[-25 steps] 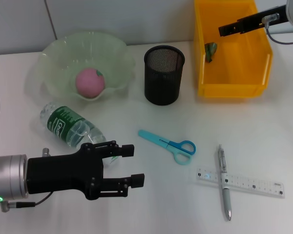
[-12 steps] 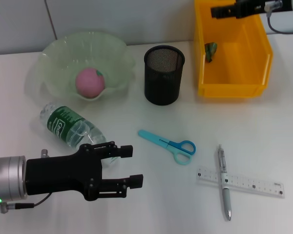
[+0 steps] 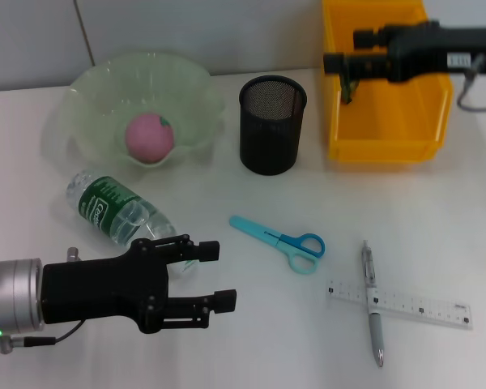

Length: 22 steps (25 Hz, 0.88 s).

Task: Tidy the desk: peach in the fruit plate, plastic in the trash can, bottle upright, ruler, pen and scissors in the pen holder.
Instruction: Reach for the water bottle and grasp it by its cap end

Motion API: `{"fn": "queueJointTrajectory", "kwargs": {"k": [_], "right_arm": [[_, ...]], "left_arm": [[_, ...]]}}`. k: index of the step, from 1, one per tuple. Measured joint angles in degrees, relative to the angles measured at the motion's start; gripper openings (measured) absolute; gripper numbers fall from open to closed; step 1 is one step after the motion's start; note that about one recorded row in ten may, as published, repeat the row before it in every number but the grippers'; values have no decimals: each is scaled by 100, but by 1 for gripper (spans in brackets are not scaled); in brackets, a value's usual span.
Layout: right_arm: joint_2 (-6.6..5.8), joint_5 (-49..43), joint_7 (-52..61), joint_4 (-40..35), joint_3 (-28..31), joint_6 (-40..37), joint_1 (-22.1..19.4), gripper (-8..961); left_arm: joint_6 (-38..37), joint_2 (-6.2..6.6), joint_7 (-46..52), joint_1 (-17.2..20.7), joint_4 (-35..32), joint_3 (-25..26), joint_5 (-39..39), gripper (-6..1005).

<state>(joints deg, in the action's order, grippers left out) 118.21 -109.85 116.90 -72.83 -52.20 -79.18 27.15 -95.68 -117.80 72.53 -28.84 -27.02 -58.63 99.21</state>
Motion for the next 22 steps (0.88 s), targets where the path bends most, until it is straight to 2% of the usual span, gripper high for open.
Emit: {"fn": "queueJointTrajectory", "kwargs": {"k": [8,14,16,19,22], "right_arm": [[-91,229,-927,752,427,-1452,-283,783],[-449,201,-1499,1871,458,-2173,-280,783],[-520,167,-1834,2248,444,-2284,-278,784],[-525,-74,-2311,2621,467,-2294,-290,784],[-469,-357,-2493,2736,499,-2209,-288,784]], "left_arm": [[11,12,1,-19,-12,0,8,798],[1,24,36,-39,5,0,27,798],[17,32,38,-40,11,1,31,798],[27,39,37,-41,0,0,34,798],[32,51,15,-45,-29,0,36,798]]}}
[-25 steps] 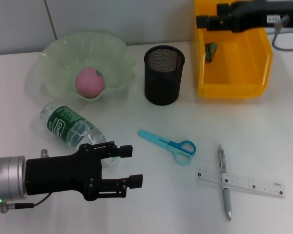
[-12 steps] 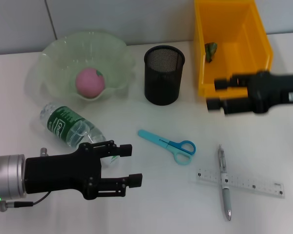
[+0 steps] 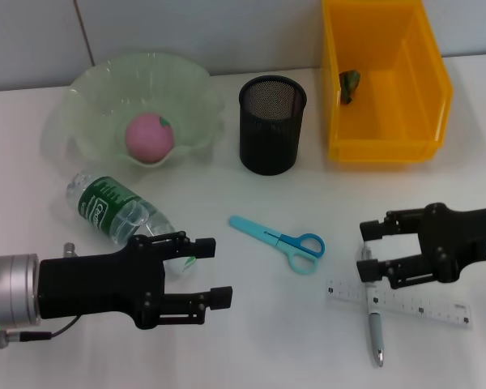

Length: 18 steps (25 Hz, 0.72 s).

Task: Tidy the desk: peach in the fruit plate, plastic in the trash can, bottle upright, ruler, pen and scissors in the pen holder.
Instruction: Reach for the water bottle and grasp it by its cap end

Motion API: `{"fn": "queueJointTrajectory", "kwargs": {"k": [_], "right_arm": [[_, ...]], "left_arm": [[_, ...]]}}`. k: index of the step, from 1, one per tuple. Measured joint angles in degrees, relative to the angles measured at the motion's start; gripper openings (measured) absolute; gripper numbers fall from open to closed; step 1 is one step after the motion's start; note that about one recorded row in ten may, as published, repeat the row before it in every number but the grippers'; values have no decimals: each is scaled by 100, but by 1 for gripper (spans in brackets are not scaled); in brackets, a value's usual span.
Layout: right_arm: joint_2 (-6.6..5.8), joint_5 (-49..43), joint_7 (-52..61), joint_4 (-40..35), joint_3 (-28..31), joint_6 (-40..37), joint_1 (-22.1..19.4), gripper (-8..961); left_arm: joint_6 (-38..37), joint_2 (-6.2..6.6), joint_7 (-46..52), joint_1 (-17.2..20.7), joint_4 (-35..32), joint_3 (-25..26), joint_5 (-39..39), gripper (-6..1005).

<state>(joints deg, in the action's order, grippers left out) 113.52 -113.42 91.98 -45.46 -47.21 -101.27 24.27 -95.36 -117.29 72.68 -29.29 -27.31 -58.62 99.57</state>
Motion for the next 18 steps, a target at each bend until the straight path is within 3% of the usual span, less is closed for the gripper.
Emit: {"fn": "queueJointTrajectory", "kwargs": {"k": [4,10,12,14,17,18], "right_arm": [[6,-177,25,68,8,34,45,784],[-77,-182,240,79,10,30,68,783],[-119,-183,317,80,11,30,83,783],[-186,-185,423,99,14,30,139,783],[-231,-188,487,156,17,35,210,784],[-264,-188,516,202,19,55,258,784]], "left_arm": [[94,52,-49,-30,-321,-25,13,798],[120,85,24,-223,-1931,-88,500,798],[107,84,35,-282,-2099,-87,637,798],[-9,21,69,-633,-2895,-104,1369,798],[-88,-30,66,-778,-3252,-172,1795,798],[-135,-79,65,-897,-3634,-404,2258,798]]}}
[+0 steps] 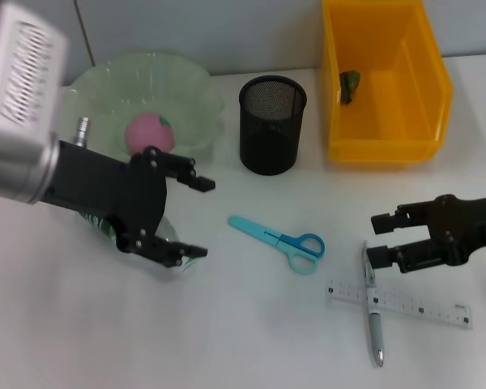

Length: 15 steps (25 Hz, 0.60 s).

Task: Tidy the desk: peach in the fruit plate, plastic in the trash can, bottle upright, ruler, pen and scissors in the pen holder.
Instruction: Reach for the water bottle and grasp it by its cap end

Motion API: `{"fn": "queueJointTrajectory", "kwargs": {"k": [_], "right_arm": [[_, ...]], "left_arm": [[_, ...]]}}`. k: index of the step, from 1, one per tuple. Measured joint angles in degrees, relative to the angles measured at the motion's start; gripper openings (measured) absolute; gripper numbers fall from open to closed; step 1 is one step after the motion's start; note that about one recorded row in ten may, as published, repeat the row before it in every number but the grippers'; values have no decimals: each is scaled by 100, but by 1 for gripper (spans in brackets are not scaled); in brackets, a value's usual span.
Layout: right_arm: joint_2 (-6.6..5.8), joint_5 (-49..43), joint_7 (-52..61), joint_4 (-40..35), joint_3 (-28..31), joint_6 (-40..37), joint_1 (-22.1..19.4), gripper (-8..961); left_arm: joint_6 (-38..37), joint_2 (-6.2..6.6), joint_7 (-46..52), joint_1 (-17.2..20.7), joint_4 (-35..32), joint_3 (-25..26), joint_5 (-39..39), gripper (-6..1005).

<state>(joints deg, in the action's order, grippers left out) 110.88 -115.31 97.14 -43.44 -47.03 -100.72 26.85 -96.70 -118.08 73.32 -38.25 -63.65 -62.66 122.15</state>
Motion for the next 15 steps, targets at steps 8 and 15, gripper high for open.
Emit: {"fn": "queueJointTrajectory", "kwargs": {"k": [8,15], "right_arm": [[-212,-11,264,331,1,49,371,783],[-235,-17,330,308,9,63,436,784]], "left_arm": [[88,-42,-45,-81,-1017,-1352,1118,798],[396,-56,-93,-11,-1371,-2348,1740,798]]}}
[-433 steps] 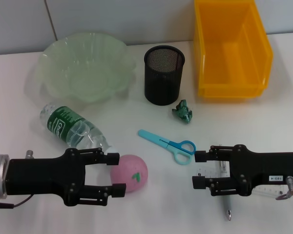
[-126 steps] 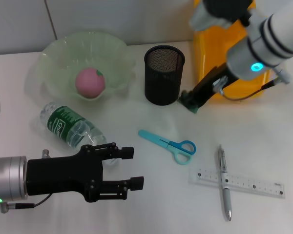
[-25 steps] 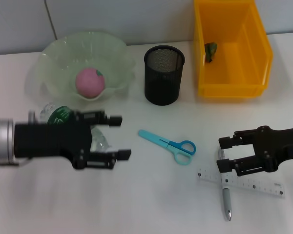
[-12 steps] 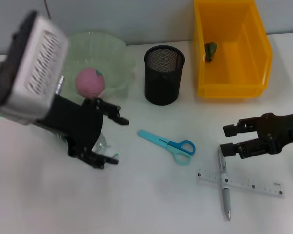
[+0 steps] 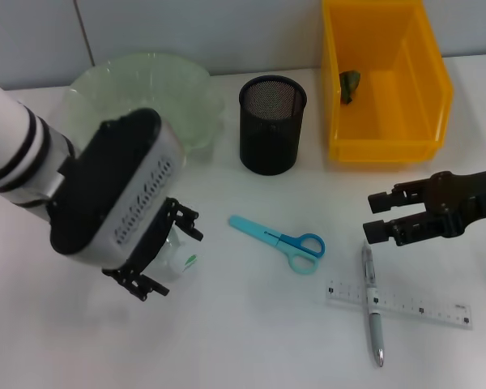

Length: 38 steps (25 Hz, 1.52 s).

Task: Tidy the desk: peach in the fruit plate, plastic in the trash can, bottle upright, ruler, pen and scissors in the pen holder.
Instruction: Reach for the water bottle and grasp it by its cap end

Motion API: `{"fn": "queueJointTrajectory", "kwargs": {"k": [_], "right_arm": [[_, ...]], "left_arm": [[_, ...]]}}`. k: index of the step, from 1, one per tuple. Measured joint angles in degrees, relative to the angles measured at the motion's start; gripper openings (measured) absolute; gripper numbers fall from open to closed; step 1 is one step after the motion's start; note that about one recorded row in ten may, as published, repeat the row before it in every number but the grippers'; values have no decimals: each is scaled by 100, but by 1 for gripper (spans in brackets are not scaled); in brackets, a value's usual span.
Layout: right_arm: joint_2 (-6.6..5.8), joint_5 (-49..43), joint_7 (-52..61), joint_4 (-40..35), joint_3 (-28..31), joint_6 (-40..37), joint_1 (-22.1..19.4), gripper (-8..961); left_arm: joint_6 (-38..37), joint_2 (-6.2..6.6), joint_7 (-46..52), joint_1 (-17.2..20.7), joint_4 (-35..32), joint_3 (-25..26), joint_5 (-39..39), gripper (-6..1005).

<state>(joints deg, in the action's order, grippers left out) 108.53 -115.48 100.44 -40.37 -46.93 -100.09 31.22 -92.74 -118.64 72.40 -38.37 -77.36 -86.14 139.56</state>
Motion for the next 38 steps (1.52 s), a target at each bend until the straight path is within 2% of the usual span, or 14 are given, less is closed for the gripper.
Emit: {"fn": "queueJointTrajectory", "kwargs": {"k": [2,8,15,18,38], "right_arm": [[-7,0,7,-2,0,0,12,784],[13,-1,-14,-7,1,0,-31,784],[45,-1,-30,7,-4,-10,-61,783],[60,-1,-34,-2,-25,-29,-69,783],[54,-1,-51,6,-31,-15,-30,784]], "left_arm": [[290,-13,-22,28,7,-349,263,798],[725,-19,-37,104,33,-852,380,797],[872,-21,-15,88,38,-1098,438,797],[1154,-31,3,93,90,-1315,577,797],[1866,-45,-19,-22,665,-1610,675,788]]}}
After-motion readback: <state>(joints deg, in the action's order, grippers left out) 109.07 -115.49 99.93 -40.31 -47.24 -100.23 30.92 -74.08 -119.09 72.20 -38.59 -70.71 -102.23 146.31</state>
